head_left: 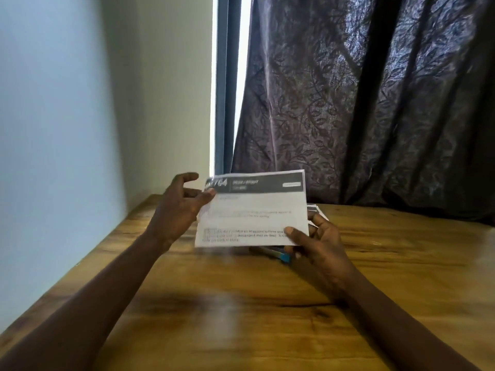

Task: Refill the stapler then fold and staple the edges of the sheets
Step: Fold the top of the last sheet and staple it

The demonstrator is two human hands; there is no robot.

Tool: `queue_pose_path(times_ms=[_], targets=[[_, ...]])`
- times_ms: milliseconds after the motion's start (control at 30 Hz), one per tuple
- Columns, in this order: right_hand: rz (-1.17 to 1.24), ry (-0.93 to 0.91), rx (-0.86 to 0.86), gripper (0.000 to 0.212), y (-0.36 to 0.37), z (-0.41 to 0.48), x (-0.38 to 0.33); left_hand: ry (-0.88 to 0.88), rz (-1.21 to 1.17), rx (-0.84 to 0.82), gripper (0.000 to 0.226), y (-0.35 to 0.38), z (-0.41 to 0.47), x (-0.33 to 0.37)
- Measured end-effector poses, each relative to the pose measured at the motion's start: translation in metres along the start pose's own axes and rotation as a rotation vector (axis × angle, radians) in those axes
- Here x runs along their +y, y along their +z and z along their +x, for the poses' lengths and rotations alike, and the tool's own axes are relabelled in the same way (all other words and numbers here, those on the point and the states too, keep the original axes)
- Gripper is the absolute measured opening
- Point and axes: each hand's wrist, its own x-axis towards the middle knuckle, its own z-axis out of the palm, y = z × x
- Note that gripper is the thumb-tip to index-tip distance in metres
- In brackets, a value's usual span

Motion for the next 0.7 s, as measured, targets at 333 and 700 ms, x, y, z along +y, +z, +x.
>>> queue_pose_path(times_ms=[333,700], targets=[[-0.626,-0.065,-0.286,0.084,0.019,-0.009,0.018,-0.177,0.407,-0.057,0.070,-0.023,0.010,-0.052],[-1.455,-0.496,-0.261,0.058,0.031,-0.007,0.025,-0.040,0.825,-0.339,0.040,-0.037,0.017,-0.063]])
